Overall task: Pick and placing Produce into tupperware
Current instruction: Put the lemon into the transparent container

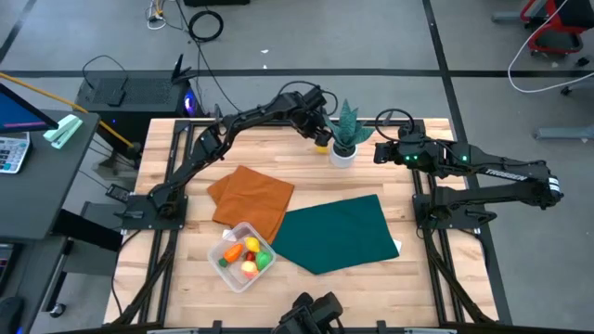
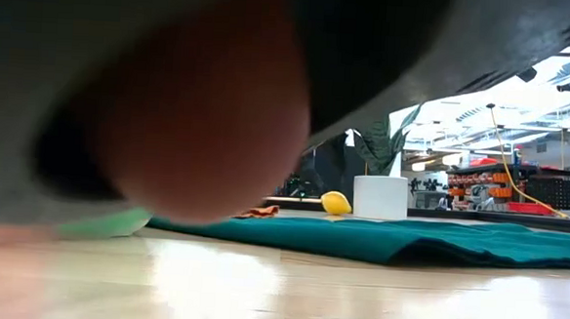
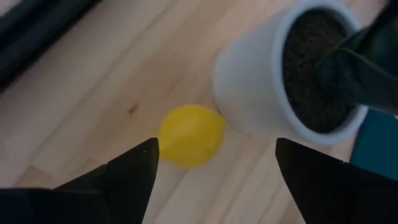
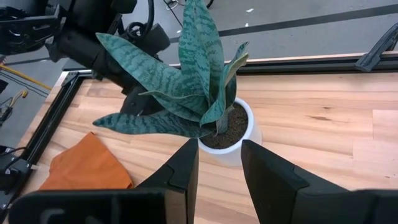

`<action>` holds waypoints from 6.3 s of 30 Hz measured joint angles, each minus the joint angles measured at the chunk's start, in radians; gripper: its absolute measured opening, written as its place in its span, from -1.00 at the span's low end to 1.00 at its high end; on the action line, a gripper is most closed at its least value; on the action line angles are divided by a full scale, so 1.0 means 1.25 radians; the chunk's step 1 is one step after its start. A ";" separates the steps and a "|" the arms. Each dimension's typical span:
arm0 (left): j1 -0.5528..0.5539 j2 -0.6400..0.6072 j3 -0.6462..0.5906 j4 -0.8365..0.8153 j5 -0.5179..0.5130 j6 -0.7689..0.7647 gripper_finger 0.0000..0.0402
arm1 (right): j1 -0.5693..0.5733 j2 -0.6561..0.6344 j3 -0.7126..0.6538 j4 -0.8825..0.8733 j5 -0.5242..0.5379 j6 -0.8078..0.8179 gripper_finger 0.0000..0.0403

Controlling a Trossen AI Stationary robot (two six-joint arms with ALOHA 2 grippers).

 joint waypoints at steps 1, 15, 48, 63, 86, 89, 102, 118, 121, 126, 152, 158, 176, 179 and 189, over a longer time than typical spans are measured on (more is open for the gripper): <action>0.000 0.000 0.000 0.001 -0.005 -0.008 0.64 | 0.000 0.000 0.000 0.000 0.000 0.000 -0.56; 0.017 0.030 -0.002 -0.045 -0.004 -0.007 0.64 | 0.000 0.000 0.000 0.000 -0.001 0.001 -0.56; 0.019 0.053 -0.001 0.091 0.025 0.017 0.64 | 0.000 0.000 0.000 0.000 -0.004 0.001 -0.56; 0.008 0.053 -0.001 0.065 -0.005 0.008 0.55 | 0.000 0.000 0.000 0.001 -0.004 0.001 -0.56; -0.005 0.053 -0.001 0.096 -0.020 0.057 0.52 | 0.000 0.000 0.000 0.019 -0.007 -0.014 -0.56; -0.011 0.053 -0.001 0.101 -0.020 0.091 0.40 | 0.000 0.000 0.000 0.019 -0.007 -0.015 -0.56; 0.002 0.066 0.000 0.093 -0.041 0.088 -0.70 | 0.000 0.000 0.000 0.020 -0.007 -0.014 -0.56; 0.017 0.056 -0.001 0.081 -0.043 0.028 -0.83 | 0.000 -0.003 0.000 0.017 -0.007 -0.020 -0.56; 0.035 0.028 -0.001 0.060 -0.043 0.028 -0.82 | 0.000 -0.014 0.000 -0.009 0.003 -0.019 -0.56; 0.082 -0.024 -0.001 0.035 -0.043 0.035 -0.86 | 0.000 -0.058 0.000 -0.090 0.027 0.018 -0.56; 0.245 -0.363 0.000 -0.018 -0.025 0.077 -0.92 | -0.153 -0.068 -0.015 -0.172 -0.094 0.054 -0.56; 0.243 -0.438 0.000 -0.020 -0.025 0.096 -0.94 | -0.253 -0.027 -0.106 -0.029 -0.230 0.036 -0.56; 0.251 -0.665 0.000 -0.118 -0.079 0.180 -0.96 | -0.505 0.056 -0.169 0.271 -0.204 0.029 -0.56; 0.253 -0.689 0.000 -0.135 -0.085 0.183 -0.94 | -0.562 0.060 -0.169 0.338 -0.196 0.026 -0.56; 0.256 -0.738 0.000 -0.172 -0.089 0.186 -0.90 | -0.720 0.266 -0.091 0.549 -0.394 -0.017 -0.56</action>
